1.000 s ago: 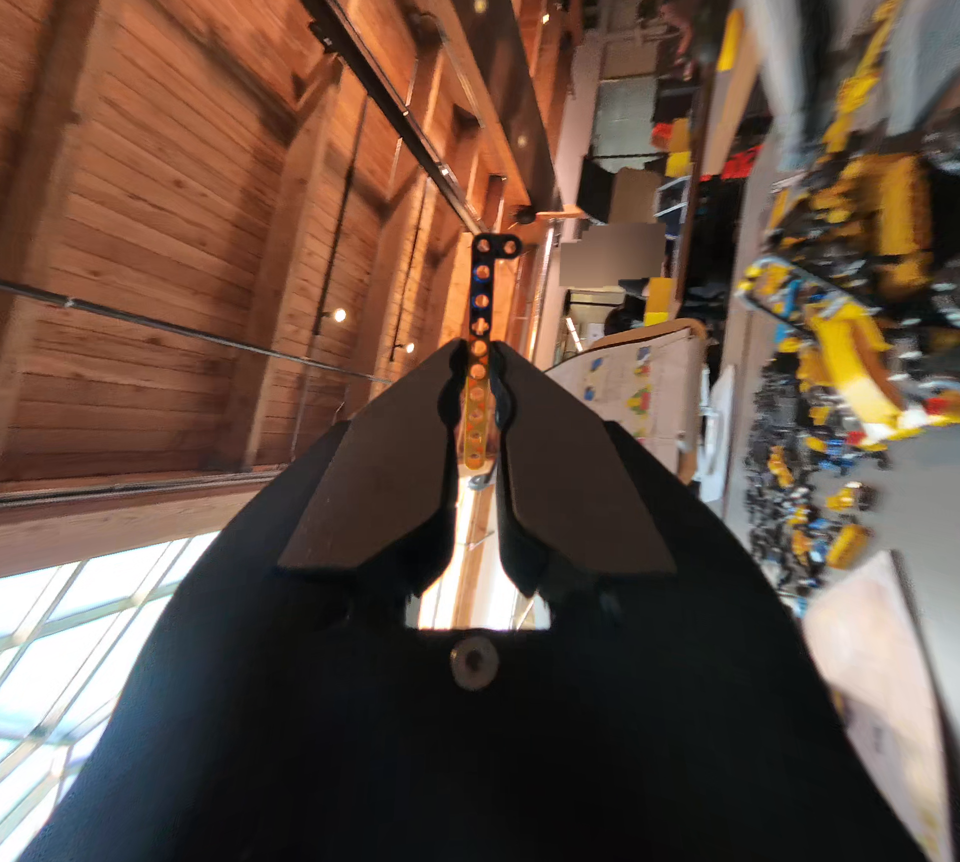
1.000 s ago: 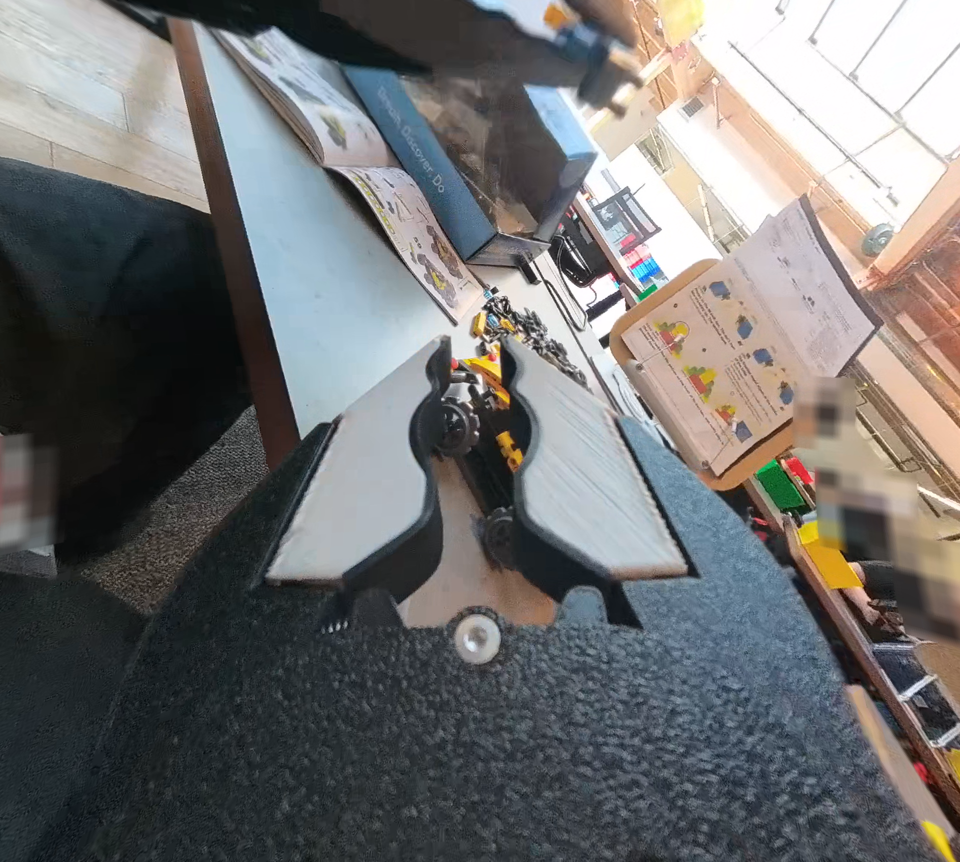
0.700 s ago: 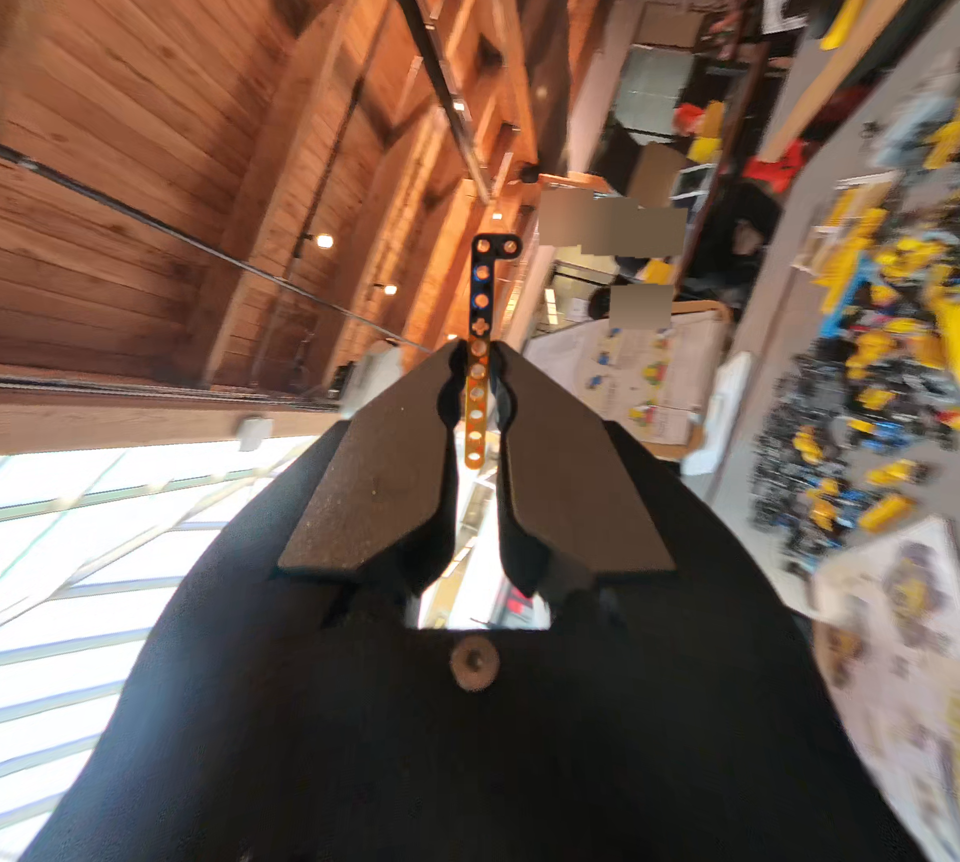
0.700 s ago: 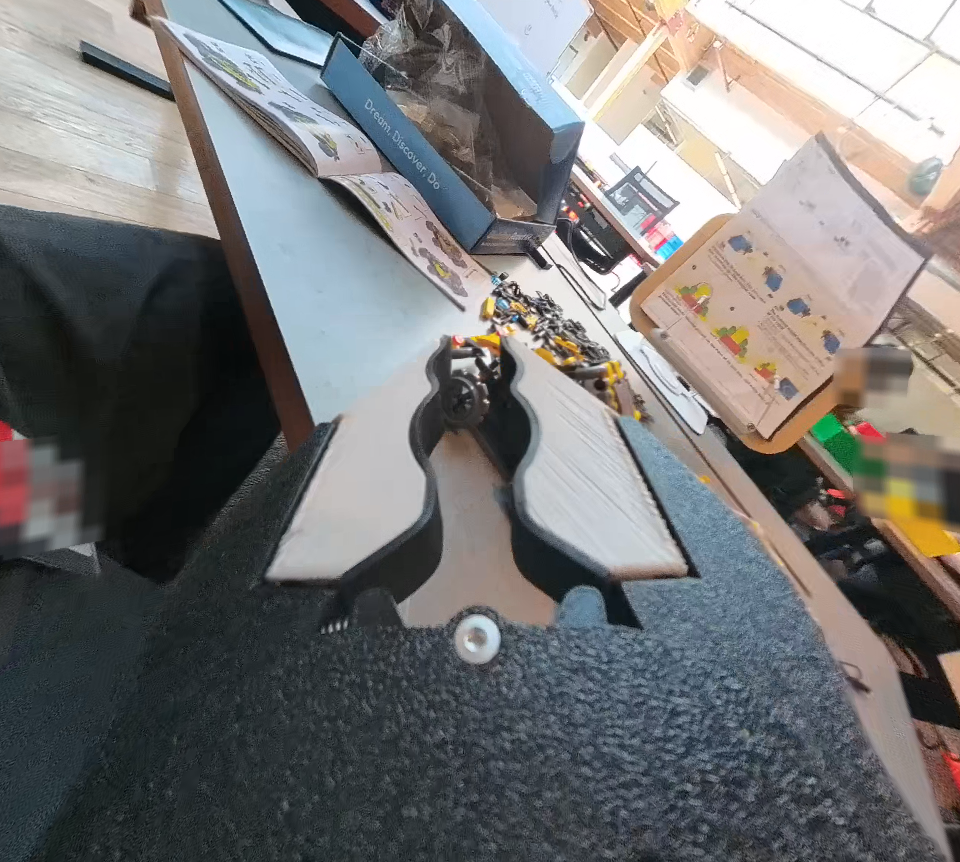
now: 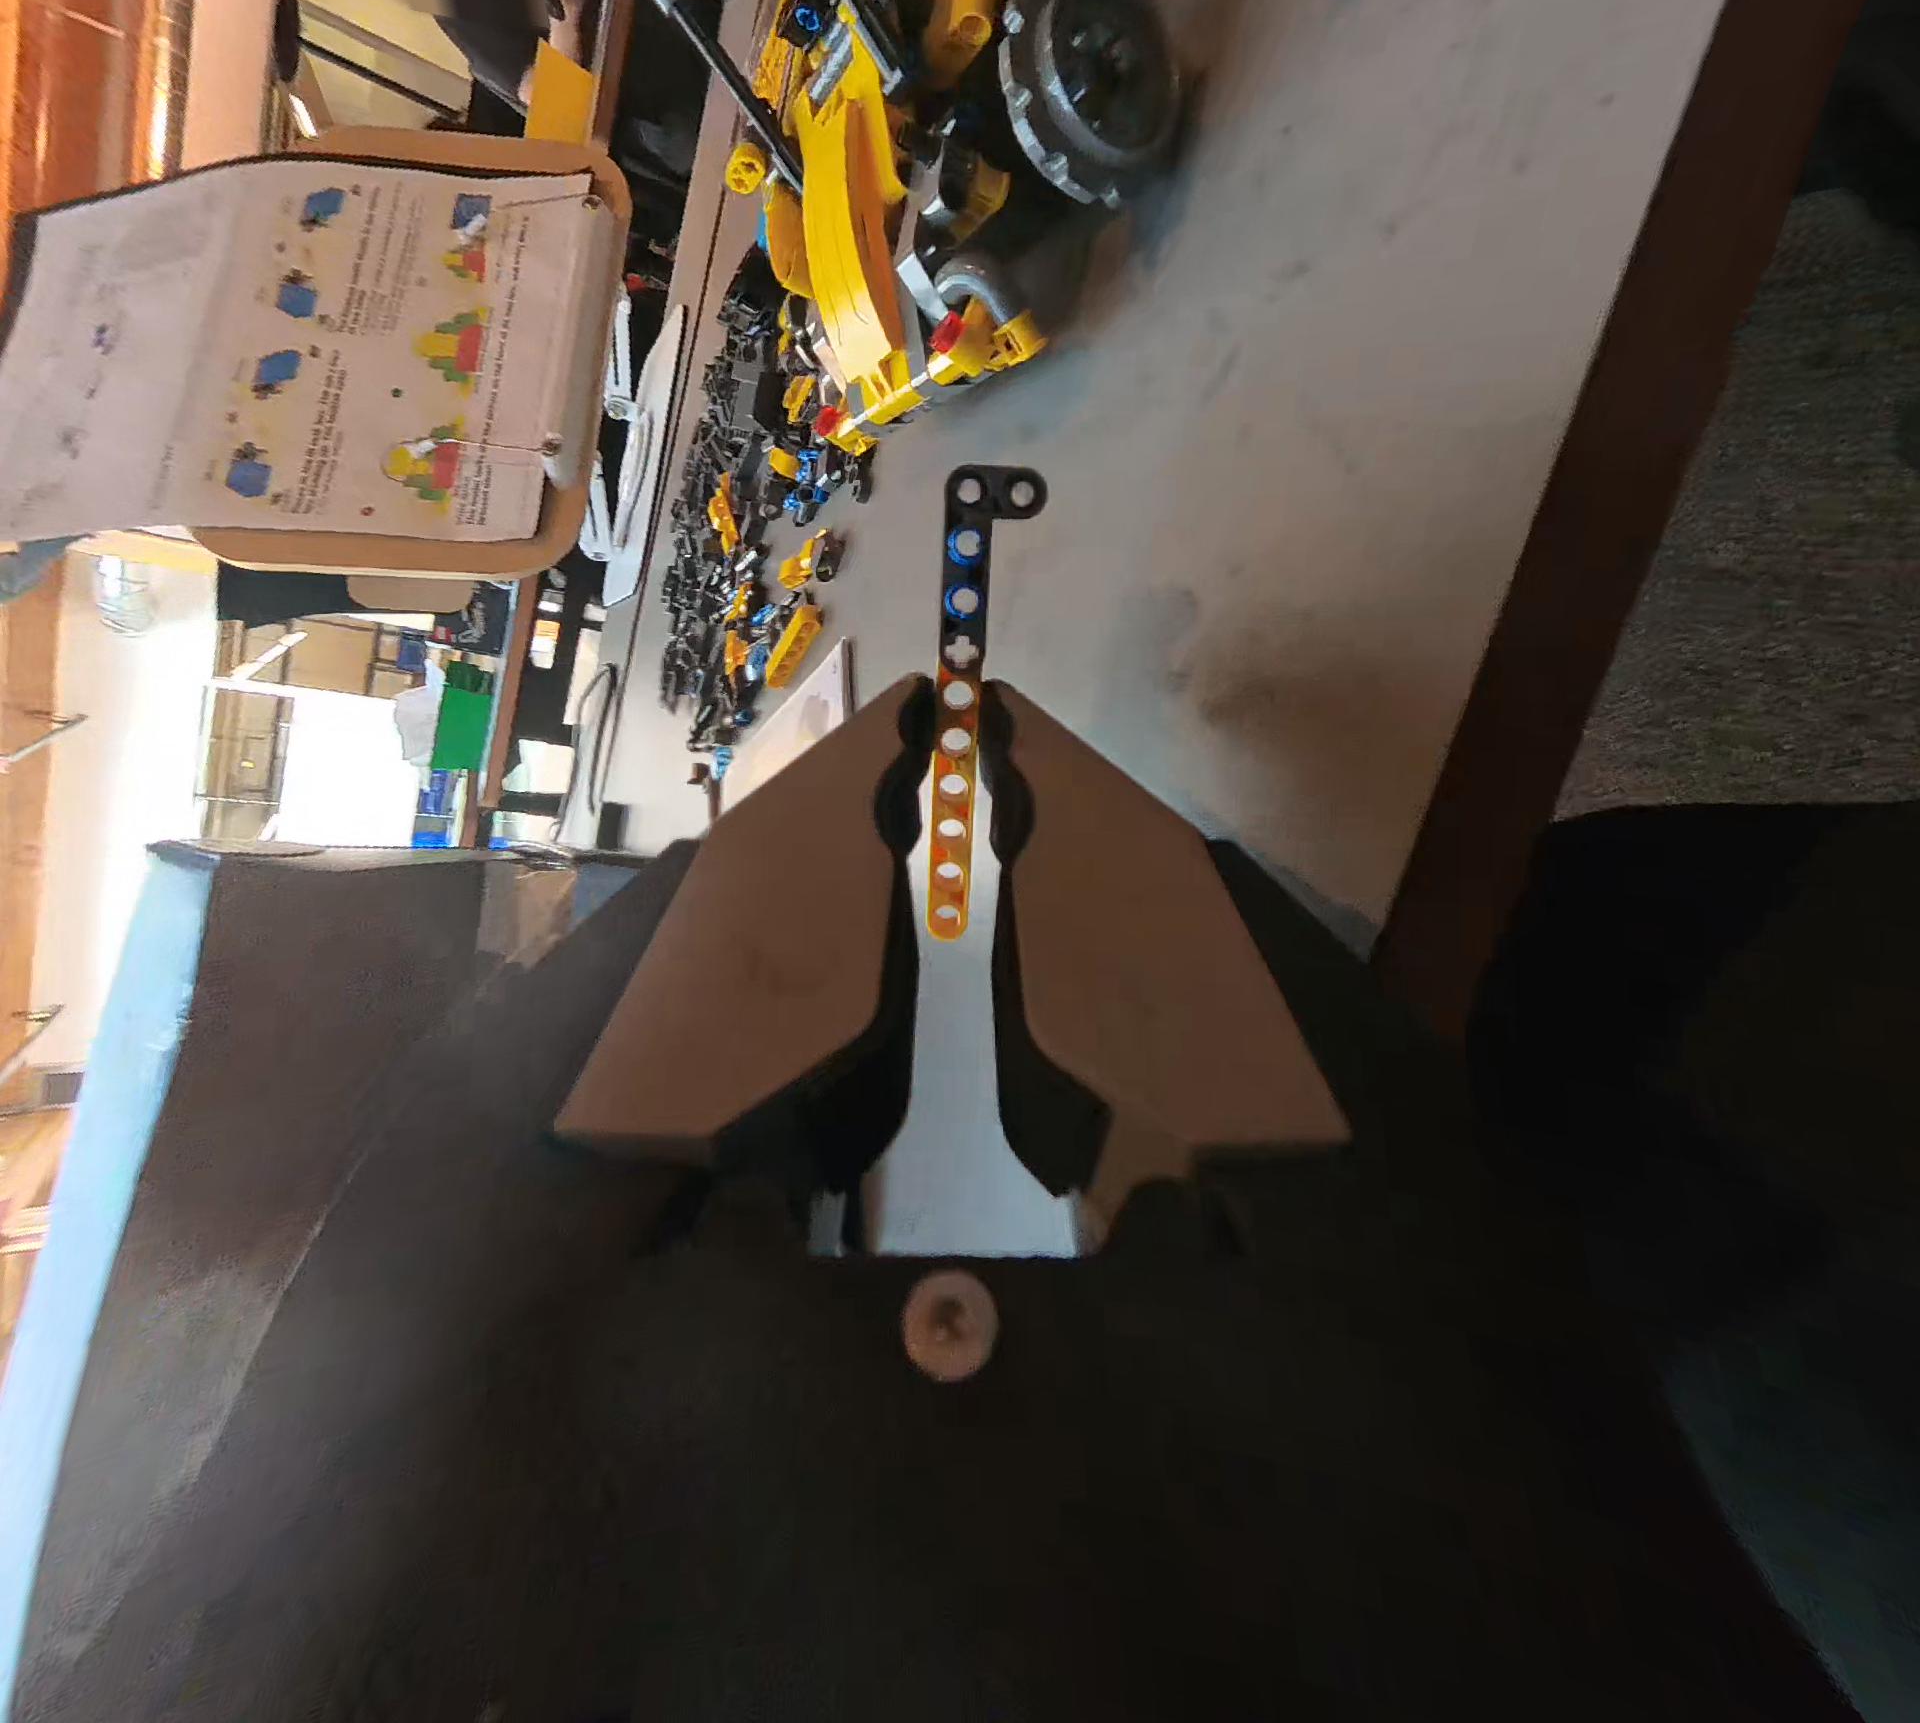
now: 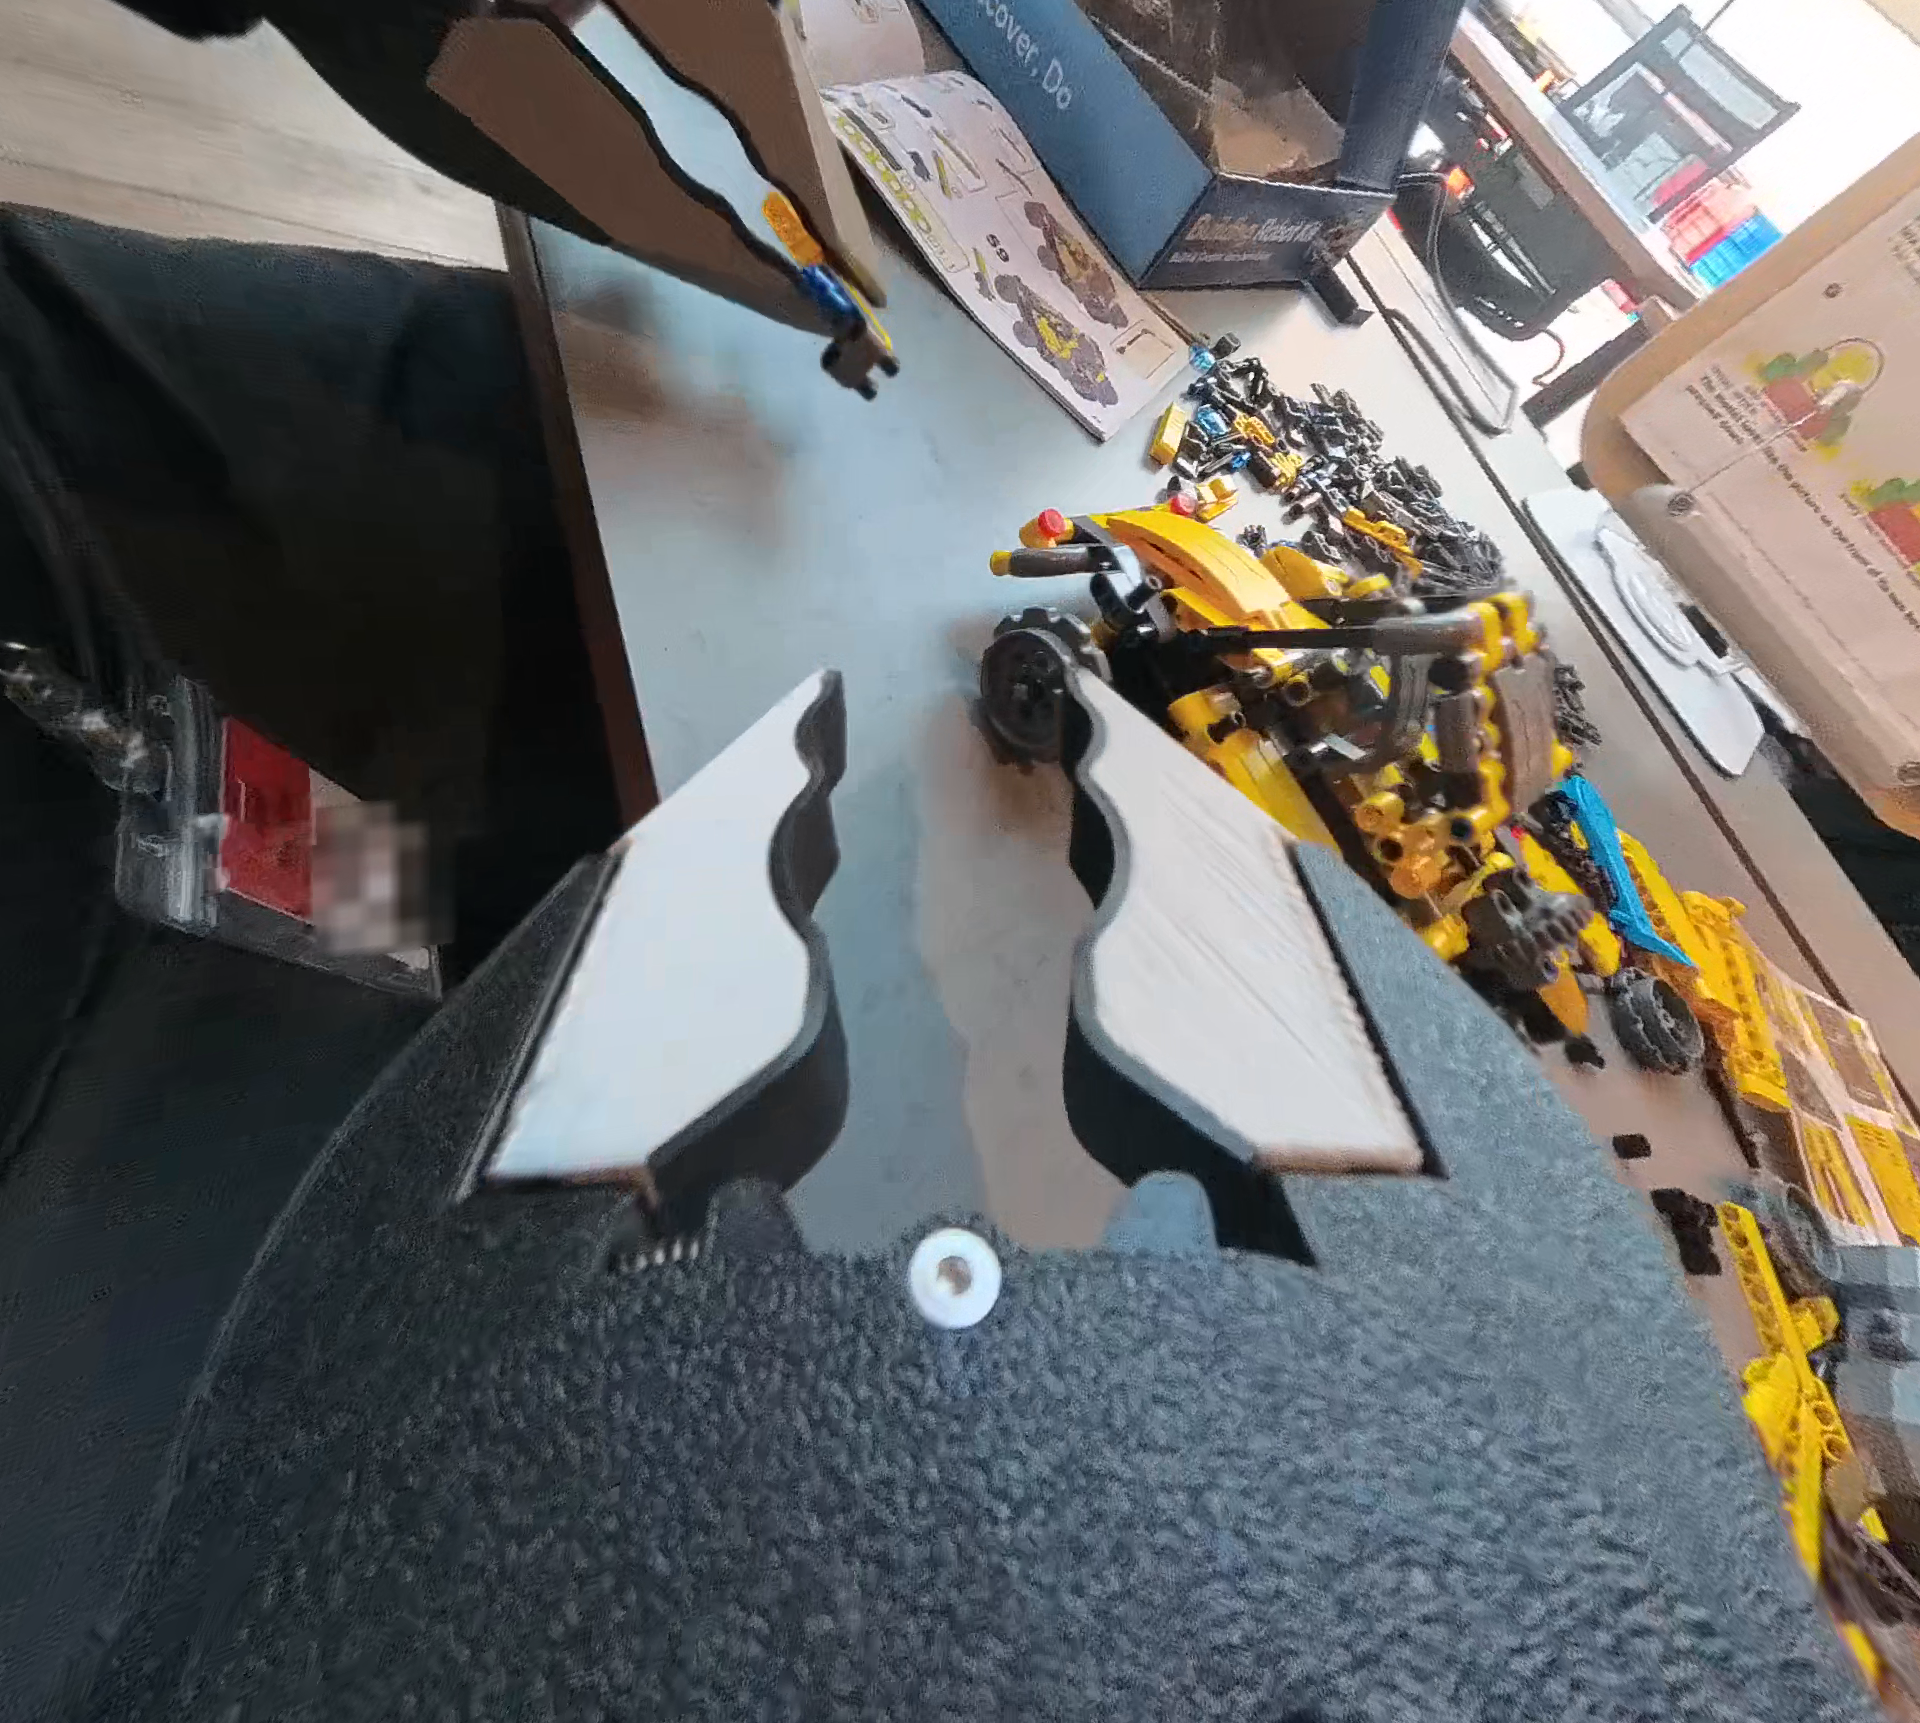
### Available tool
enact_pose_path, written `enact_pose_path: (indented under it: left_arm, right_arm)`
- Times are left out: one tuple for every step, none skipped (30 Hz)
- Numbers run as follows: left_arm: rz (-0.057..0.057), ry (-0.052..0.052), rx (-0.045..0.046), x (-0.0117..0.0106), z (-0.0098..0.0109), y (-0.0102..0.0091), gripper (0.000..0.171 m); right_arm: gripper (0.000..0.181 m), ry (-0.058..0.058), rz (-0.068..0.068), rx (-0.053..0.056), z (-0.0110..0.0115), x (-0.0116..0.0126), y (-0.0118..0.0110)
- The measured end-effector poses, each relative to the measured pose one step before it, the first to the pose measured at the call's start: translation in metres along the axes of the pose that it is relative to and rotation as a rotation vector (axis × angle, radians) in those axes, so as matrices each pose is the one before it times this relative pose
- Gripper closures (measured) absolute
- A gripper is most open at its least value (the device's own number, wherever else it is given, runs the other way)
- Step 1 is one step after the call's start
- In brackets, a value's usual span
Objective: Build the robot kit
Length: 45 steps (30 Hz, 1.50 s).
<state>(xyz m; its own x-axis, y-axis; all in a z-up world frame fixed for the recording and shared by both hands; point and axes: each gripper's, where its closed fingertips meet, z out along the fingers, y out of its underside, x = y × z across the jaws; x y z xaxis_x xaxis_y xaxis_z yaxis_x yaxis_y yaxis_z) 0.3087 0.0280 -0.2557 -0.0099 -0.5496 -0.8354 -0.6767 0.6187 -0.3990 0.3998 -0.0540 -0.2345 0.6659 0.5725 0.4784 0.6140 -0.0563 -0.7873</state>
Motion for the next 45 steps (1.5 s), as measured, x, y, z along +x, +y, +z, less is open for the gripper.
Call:
enact_pose_path:
  left_arm:
    - [-0.0336, 0.0211, 0.01209, 0.00204, 0.00126, -0.00122, 0.166]
    - [-0.0312, 0.0145, 0.01640, 0.00161, 0.00160, -0.00166, 0.167]
    - [-0.0317, 0.0208, 0.01603, 0.00281, 0.00236, -0.00146, 0.167]
    - [-0.0200, 0.0331, 0.00628, 0.00437, 0.00261, -0.00060, 0.166]
    - [-0.0051, -0.0085, -0.00906, -0.00192, 0.00200, 0.00007, 0.166]
    - [-0.0075, 0.0125, 0.01387, 0.00075, 0.00126, -0.00331, 0.166]
    - [-0.0079, 0.0048, 0.01603, -0.00045, 0.00140, -0.00396, 0.166]
    - [-0.0050, 0.0050, 0.01227, -0.00023, 0.00194, -0.00325, 0.166]
    - [-0.0016, 0.0078, -0.00034, 0.00032, 0.00292, -0.00122, 0.166]
    - [-0.0034, 0.0092, -0.00557, 0.00049, 0.00296, -0.00028, 0.167]
    - [-0.0056, 0.0074, -0.00291, -0.00013, 0.00229, -0.00045, 0.167]
    - [-0.0086, 0.0050, 0.00213, -0.00055, 0.00150, -0.00082, 0.167]
    - [-0.0126, 0.0060, 0.00556, -0.00055, 0.00074, -0.00144, 0.167]
    - [-0.0145, 0.0038, 0.00727, -0.00070, 0.00020, -0.00174, 0.167]
    - [-0.0119, 0.0046, 0.00874, 0.00002, -0.00015, -0.00223, 0.167]
    - [-0.0060, 0.0065, 0.00771, 0.00119, -0.00020, -0.00240, 0.167]
    - [0.0058, 0.0056, 0.00952, 0.00224, -0.00017, -0.00262, 0.167]
    - [0.0132, -0.0051, 0.00750, 0.00132, -0.00001, -0.00198, 0.167]
    - [0.0113, -0.0125, 0.00293, -0.00004, 0.00005, -0.00099, 0.167]
    - [0.0062, -0.0041, 0.00076, 0.00049, 0.00003, -0.00066, 0.167]
    - [-0.0037, 0.0005, 0.00036, 0.00047, -0.00014, -0.00080, 0.167]
    - [-0.0111, -0.0050, 0.00419, -0.00082, -0.00049, -0.00135, 0.167]
    - [-0.0151, -0.0123, 0.00724, -0.00236, -0.00073, -0.00140, 0.167]
    - [-0.0247, -0.0197, 0.00087, -0.00434, -0.00054, -0.00024, 0.167]
    - [-0.0315, 0.0002, -0.00223, -0.00226, -0.00012, -0.00013, 0.167]
    - [-0.0273, 0.0133, 0.00029, -0.00014, 0.00001, -0.00075, 0.167]
    - [-0.0061, 0.0157, 0.00241, 0.00209, 0.00021, -0.00122, 0.167]
    - [0.0219, 0.0066, -0.00317, 0.00338, 0.00083, -0.00020, 0.167]
    - [0.0404, 0.0055, -0.01533, 0.00482, 0.00182, 0.00148, 0.167]
    - [0.0426, -0.0003, -0.02176, 0.00439, 0.00232, 0.00217, 0.167]
    - [0.0373, -0.0031, -0.01341, 0.00332, 0.00187, 0.00108, 0.167]
    - [0.0277, -0.0017, -0.00161, 0.00246, 0.00107, -0.00055, 0.167]
    - [0.0164, 0.0009, 0.00421, 0.00150, 0.00072, -0.00101, 0.167]
    - [0.0110, 0.0068, 0.00682, 0.00131, 0.00041, -0.00096, 0.167]
    - [0.0130, 0.0098, 0.00934, 0.00178, 0.00019, -0.00104, 0.167]
    - [0.0147, -0.0016, 0.00827, 0.00051, -0.00001, -0.00066, 0.166]
    - [0.0127, -0.0079, 0.00148, 0.00008, 0.00004, -0.00007, 0.166]
    - [0.0131, -0.0047, -0.00569, 0.00072, 0.00051, 0.00052, 0.167]
    - [0.0120, -0.0058, -0.01171, 0.00050, 0.00088, 0.00145, 0.167]
    - [0.0068, -0.0072, -0.00904, -0.00032, 0.00071, 0.00106, 0.167]
    - [-0.0016, -0.0014, -0.00110, -0.00036, 0.00009, 0.00025, 0.166]
    - [-0.0088, -0.0031, 0.00564, -0.00136, -0.00059, -0.00054, 0.166]
    - [-0.0153, -0.0125, 0.01868, -0.00298, -0.00185, -0.00200, 0.166]
    - [-0.0196, -0.0169, 0.02220, -0.00399, -0.00237, -0.00239, 0.167]
    - [-0.0200, -0.0165, 0.01826, -0.00408, -0.00202, -0.00184, 0.167]
  right_arm:
    - [0.145, 0.0006, -0.0065, -0.0130, 0.00256, -0.00064, 0.00305]
    - [0.152, -0.0045, -0.0033, -0.0195, 0.00196, -0.00064, 0.00264]
    - [0.157, -0.0103, -0.0018, -0.0061, 0.00164, -0.00109, -0.00026]
    - [0.159, -0.0180, 0.0076, 0.0076, 0.00221, -0.00138, -0.00293]
    - [0.159, -0.0168, 0.0190, 0.0146, 0.00290, -0.00058, -0.00477]
    - [0.159, -0.0211, 0.0249, 0.0227, 0.00392, -0.00095, -0.00613]
    - [0.159, -0.0233, 0.0239, 0.0219, 0.00455, -0.00142, -0.00577]
    - [0.161, -0.0095, 0.0117, 0.0057, 0.00487, 0.00043, -0.00253]
    - [0.160, -0.0133, 0.0057, -0.0016, 0.00465, -0.00012, -0.00103]
    - [0.158, -0.0259, 0.0142, 0.0002, 0.00377, -0.00122, -0.00130]
    - [0.152, -0.0207, 0.0260, 0.0092, 0.00305, 0.00013, -0.00276]
    - [0.141, -0.0199, 0.0273, 0.0111, 0.00280, 0.00037, -0.00292]
    - [0.133, -0.0095, 0.0246, 0.0069, 0.00307, 0.00141, -0.00233]
    - [0.128, -0.0058, 0.0156, 0.0001, 0.00284, 0.00085, -0.00149]
    - [0.127, 0.0023, 0.0055, -0.0005, 0.00228, 0.00065, -0.00128]
    - [0.126, 0.0123, -0.0042, 0.0026, 0.00145, 0.00054, -0.00137]
    - [0.126, 0.0142, -0.0168, 0.0066, 0.00065, -0.00069, -0.00177]
    - [0.127, 0.0227, -0.0294, 0.0036, 0.00023, -0.00040, -0.00091]
    - [0.127, 0.0305, -0.0283, -0.0027, -0.00003, 0.00110, 0.00036]
    - [0.129, 0.0260, -0.0168, -0.0028, -0.00013, 0.00098, 0.00031]
    - [0.129, 0.0134, -0.0068, -0.0029, 0.00006, 0.00007, 0.00003]
    - [0.128, -0.0025, 0.0077, -0.0136, 0.00072, -0.00118, 0.00103]
    - [0.128, -0.0136, 0.0285, -0.0259, 0.00111, -0.00123, 0.00262]
    - [0.127, -0.0107, 0.0428, -0.0279, 0.00131, 0.00011, 0.00316]
    - [0.125, -0.0092, 0.0415, -0.0180, 0.00093, 0.00054, 0.00196]
    - [0.124, -0.0119, 0.0221, -0.0023, -0.00032, -0.00059, 0.00008]
    - [0.124, 0.0032, -0.0002, 0.0098, -0.00161, 0.00002, -0.00118]
    - [0.126, 0.0212, -0.0171, 0.0134, -0.00231, 0.00139, -0.00201]
    - [0.129, 0.0161, -0.0244, 0.0058, -0.00197, 0.00040, -0.00130]
    - [0.135, -0.0016, -0.0180, -0.0067, -0.00086, -0.00190, 0.00027]
    - [0.142, 0.0001, 0.0005, -0.0191, 0.00025, -0.00027, 0.00257]
    - [0.141, 0.0064, 0.0224, -0.0238, 0.00113, 0.00205, 0.00370]
    - [0.133, -0.0086, 0.0268, -0.0176, 0.00167, 0.00026, 0.00284]
    - [0.133, -0.0168, 0.0094, -0.0079, 0.00119, -0.00138, 0.00164]
    - [0.134, -0.0009, -0.0098, -0.0014, 0.00080, 0.00016, 0.00062]
    - [0.135, 0.0165, -0.0187, 0.0000, 0.00062, 0.00224, 0.00001]
    - [0.138, 0.0161, -0.0203, -0.0006, 0.00100, 0.00210, -0.00026]
    - [0.141, 0.0089, -0.0179, -0.0008, 0.00132, 0.00107, -0.00040]
    - [0.142, 0.0033, -0.0136, -0.0026, 0.00162, -0.00019, -0.00012]
    - [0.144, 0.0042, -0.0109, -0.0047, 0.00141, -0.00041, 0.00049]
    - [0.146, 0.0050, -0.0131, 0.0007, 0.00082, -0.00081, 0.00002]
    - [0.149, 0.0059, -0.0160, 0.0047, 0.00014, -0.00088, -0.00042]
    - [0.152, 0.0118, -0.0211, 0.0019, -0.00015, -0.00016, -0.00026]
    - [0.157, 0.0197, -0.0247, -0.0062, -0.00006, 0.00104, 0.00114]
    - [0.160, 0.0184, -0.0202, -0.0122, -0.00003, 0.00103, 0.00199]
